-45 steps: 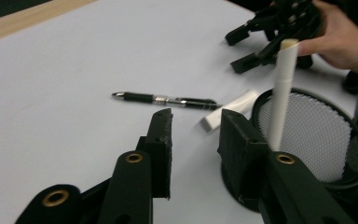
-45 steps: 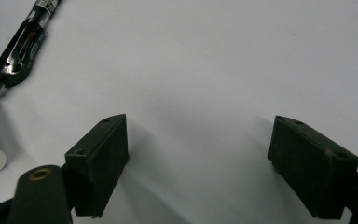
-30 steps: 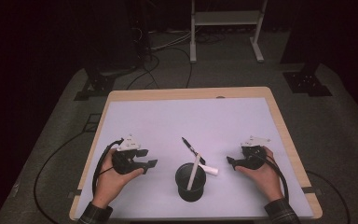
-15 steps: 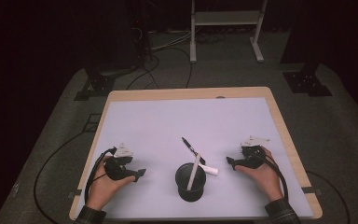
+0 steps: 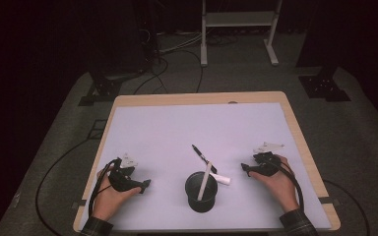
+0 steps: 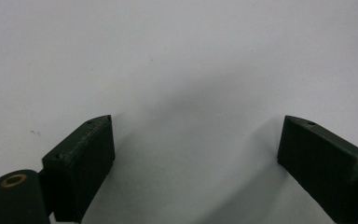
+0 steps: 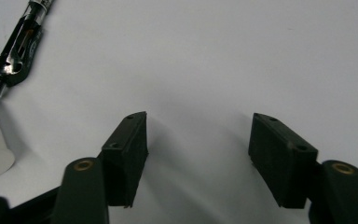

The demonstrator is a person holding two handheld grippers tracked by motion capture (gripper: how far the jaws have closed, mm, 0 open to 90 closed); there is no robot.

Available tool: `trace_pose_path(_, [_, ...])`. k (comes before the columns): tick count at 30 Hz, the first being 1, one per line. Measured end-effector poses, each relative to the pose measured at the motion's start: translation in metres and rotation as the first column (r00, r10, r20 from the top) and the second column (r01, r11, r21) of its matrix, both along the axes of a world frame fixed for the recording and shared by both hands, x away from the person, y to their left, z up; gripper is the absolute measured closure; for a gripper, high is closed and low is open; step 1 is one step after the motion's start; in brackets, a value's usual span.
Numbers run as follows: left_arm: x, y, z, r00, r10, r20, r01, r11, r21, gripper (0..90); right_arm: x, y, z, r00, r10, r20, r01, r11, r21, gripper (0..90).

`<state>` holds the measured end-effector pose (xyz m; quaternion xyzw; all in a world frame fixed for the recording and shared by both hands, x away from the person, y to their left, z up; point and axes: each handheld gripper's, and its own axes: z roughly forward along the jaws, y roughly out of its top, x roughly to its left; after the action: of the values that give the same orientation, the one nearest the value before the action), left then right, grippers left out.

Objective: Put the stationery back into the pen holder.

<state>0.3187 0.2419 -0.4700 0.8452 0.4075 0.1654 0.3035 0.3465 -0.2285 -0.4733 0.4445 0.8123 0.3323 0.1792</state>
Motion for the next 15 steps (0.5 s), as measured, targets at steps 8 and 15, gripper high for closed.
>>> trace_pose_path(8, [-0.002,0.007,-0.009,0.9982,-0.006,0.06,0.009,0.9986,-0.053,1.2,0.004,0.002,0.012,0.9992,0.005,-0.041,-0.005,1.0,-0.008,46.1])
trace_pose_path(15, [-0.002,0.007,-0.009,0.9983,-0.005,0.059,0.008,0.9985,-0.054,1.1,0.007,0.008,0.025,0.9978,0.028,-0.061,-0.027,0.999,0.021,48.9])
